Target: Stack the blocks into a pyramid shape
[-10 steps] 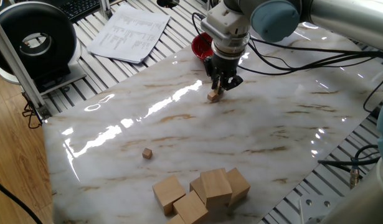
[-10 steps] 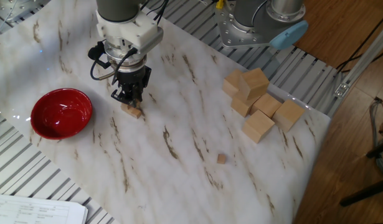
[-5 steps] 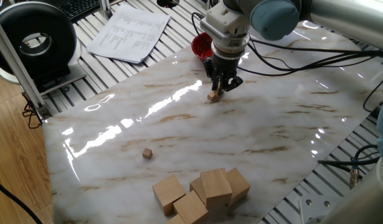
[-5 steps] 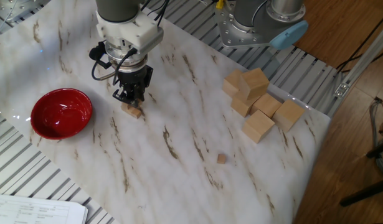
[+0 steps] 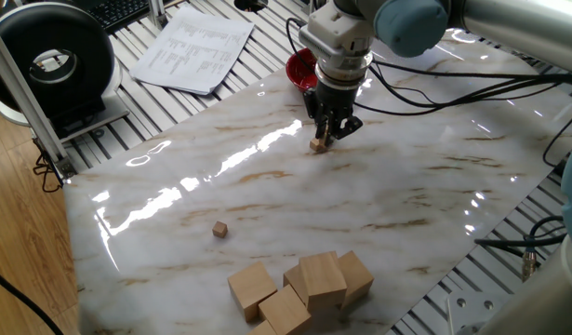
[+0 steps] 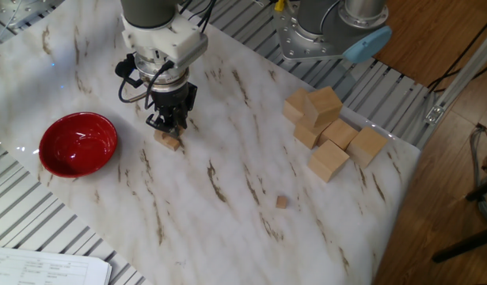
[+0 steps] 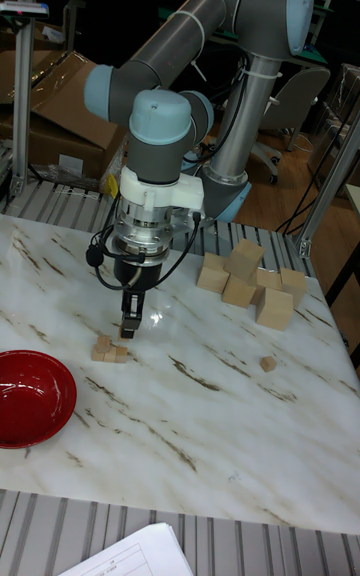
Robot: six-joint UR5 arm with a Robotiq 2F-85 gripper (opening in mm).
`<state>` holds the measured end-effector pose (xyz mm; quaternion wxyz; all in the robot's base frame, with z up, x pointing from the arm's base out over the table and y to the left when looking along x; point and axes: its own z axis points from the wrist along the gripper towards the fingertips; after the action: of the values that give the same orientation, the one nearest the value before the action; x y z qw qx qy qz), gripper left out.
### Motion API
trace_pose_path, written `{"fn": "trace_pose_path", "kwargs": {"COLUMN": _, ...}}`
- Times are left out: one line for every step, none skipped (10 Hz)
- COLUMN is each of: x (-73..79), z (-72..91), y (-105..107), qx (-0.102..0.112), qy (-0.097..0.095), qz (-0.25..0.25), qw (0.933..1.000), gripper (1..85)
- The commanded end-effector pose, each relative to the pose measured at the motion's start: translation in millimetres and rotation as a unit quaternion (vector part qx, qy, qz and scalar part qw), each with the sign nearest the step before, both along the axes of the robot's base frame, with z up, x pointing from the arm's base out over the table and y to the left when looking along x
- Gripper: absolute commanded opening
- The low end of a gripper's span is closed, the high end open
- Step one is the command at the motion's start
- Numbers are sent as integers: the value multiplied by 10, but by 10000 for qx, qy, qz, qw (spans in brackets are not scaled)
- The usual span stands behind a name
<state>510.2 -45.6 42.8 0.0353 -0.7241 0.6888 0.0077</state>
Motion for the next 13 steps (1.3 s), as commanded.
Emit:
{"fn": "trace_pose_path", "kwargs": {"x": 50, "z": 17, "y": 34, "qx": 90, "qy": -87, "qz": -74, "qw": 9999, "gripper": 170}}
{"fn": "trace_pose_path", "kwargs": {"x": 86, "z": 18, "y": 18, "qx": 61, "qy": -154, "qz": -101, "qw": 9998, "gripper": 167}}
{"fn": "trace_pose_path", "kwargs": {"x": 94, "z": 19, "y": 21, "qx": 69, "qy": -169, "qz": -103, "qw": 9998, "gripper": 167}}
{"fn": "trace_pose_path", "kwargs": {"x": 102, "z": 20, "y": 21, "qx": 69, "qy": -185, "qz": -104, "qw": 9998, "gripper": 167}}
{"fn": "trace_pose_path", "kwargs": {"x": 106, "z": 20, "y": 21, "qx": 69, "qy": -192, "qz": -104, "qw": 9997, "gripper": 167}}
{"fn": "trace_pose_path", "kwargs": {"x": 110, "z": 20, "y": 21, "qx": 69, "qy": -199, "qz": -112, "qw": 9997, "gripper": 163}}
{"fn": "trace_pose_path", "kwargs": {"x": 118, "z": 21, "y": 21, "qx": 70, "qy": -215, "qz": -113, "qw": 9997, "gripper": 163}}
{"fn": "trace_pose_path", "kwargs": {"x": 118, "z": 20, "y": 9, "qx": 44, "qy": -218, "qz": -75, "qw": 9997, "gripper": 167}}
{"fn": "trace_pose_path", "kwargs": {"x": 105, "z": 19, "y": -11, "qx": 4, "qy": -196, "qz": -57, "qw": 9998, "gripper": 167}}
{"fn": "trace_pose_path", "kwargs": {"x": 101, "z": 18, "y": -33, "qx": -34, "qy": -188, "qz": -56, "qw": 9998, "gripper": 167}}
{"fn": "trace_pose_path", "kwargs": {"x": 102, "z": 18, "y": -23, "qx": -17, "qy": -179, "qz": -86, "qw": 9998, "gripper": 163}}
{"fn": "trace_pose_path", "kwargs": {"x": 121, "z": 15, "y": -41, "qx": -43, "qy": -205, "qz": -41, "qw": 9998, "gripper": 163}}
{"fn": "trace_pose_path", "kwargs": {"x": 129, "z": 5, "y": -47, "qx": -35, "qy": -197, "qz": -41, "qw": 9998, "gripper": 163}}
